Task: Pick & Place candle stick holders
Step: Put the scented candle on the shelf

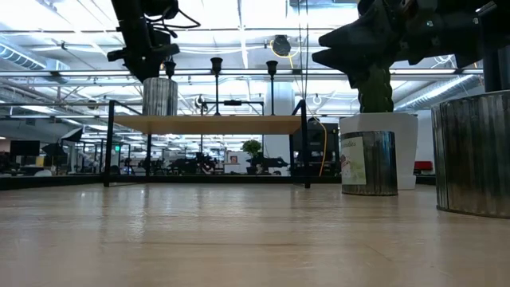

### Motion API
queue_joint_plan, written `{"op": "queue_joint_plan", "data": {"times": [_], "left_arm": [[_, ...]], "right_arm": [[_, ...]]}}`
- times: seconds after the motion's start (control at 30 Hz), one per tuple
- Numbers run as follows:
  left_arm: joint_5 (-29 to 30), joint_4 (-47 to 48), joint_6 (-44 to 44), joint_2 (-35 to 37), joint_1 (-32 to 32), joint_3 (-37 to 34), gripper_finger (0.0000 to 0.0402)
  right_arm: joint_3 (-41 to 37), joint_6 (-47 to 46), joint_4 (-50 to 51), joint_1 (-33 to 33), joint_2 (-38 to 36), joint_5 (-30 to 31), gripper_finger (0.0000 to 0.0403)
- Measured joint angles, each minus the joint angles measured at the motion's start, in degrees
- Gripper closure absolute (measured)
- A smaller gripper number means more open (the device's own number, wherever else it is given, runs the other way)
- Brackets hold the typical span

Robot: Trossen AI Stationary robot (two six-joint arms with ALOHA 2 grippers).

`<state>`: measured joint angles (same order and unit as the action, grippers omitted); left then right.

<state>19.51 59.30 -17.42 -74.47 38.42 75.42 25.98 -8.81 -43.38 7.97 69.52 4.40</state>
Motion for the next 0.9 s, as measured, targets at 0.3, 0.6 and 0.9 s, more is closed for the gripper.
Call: {"op": "queue_joint_plan", "data": {"times": [0.3, 0.6, 0.9], "left_arm": [[-7.9, 0.4, 1.2, 7.5, -2.5, -0.1, 0.0277], [-18.1, -1.4, 1.1, 17.2, -6.7, -0.1, 0.0277], [-18.0, -7.0, 3.7, 19.4, -13.1, -0.1, 0.0277]], "right_arm": [[0.1, 5.4, 5.1, -1.5, -2.5, 0.2, 0.0226], [8.7, 8.3, 40.4, -2.3, -11.2, 3.2, 0.0227], [13.6, 11.0, 70.0, -2.3, -8.3, 3.4, 0.0231]]}}
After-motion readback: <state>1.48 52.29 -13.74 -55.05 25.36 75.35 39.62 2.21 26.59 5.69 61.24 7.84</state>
